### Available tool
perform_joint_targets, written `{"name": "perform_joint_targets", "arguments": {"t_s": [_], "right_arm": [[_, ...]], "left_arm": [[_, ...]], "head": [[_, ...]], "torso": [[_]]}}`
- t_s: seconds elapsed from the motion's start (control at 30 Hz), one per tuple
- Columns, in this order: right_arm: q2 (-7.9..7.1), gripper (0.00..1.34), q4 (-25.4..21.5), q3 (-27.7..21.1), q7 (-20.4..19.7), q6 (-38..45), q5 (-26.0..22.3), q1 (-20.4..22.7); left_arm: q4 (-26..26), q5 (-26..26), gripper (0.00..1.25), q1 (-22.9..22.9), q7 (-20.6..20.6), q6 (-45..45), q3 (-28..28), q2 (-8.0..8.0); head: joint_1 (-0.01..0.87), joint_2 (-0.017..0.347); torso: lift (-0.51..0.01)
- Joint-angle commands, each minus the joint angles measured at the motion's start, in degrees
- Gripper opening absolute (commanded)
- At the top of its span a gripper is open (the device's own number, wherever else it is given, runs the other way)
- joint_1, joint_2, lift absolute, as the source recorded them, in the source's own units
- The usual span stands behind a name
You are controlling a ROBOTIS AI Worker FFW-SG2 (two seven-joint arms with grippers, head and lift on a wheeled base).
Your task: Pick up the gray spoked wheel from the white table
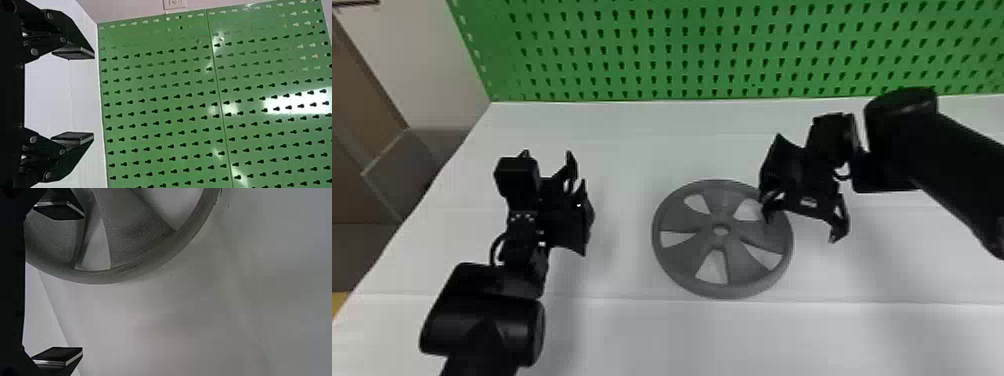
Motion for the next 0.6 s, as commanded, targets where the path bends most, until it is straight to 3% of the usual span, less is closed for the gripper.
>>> {"name": "perform_joint_targets", "arguments": {"t_s": [0.0,0.33,0.57], "right_arm": [[0.15,1.25,0.1,-0.2,-1.1,-1.3,-1.6,0.3],[0.42,1.25,-0.3,-1.5,-1.1,-3.3,-1.7,1.0],[0.51,1.25,-1.7,-2.7,-1.1,-3.6,0.9,2.0]], "left_arm": [[-0.1,0.2,0.74,0.1,0.1,0.0,-0.2,0.36],[-0.3,0.8,0.73,0.1,0.4,0.4,-0.5,0.54],[-0.6,0.8,0.73,0.4,0.6,0.6,-0.3,0.72]], "head": [[0.779,0.110],[0.779,0.110],[0.779,0.110]], "torso": [[-0.069],[-0.069],[-0.069]]}}
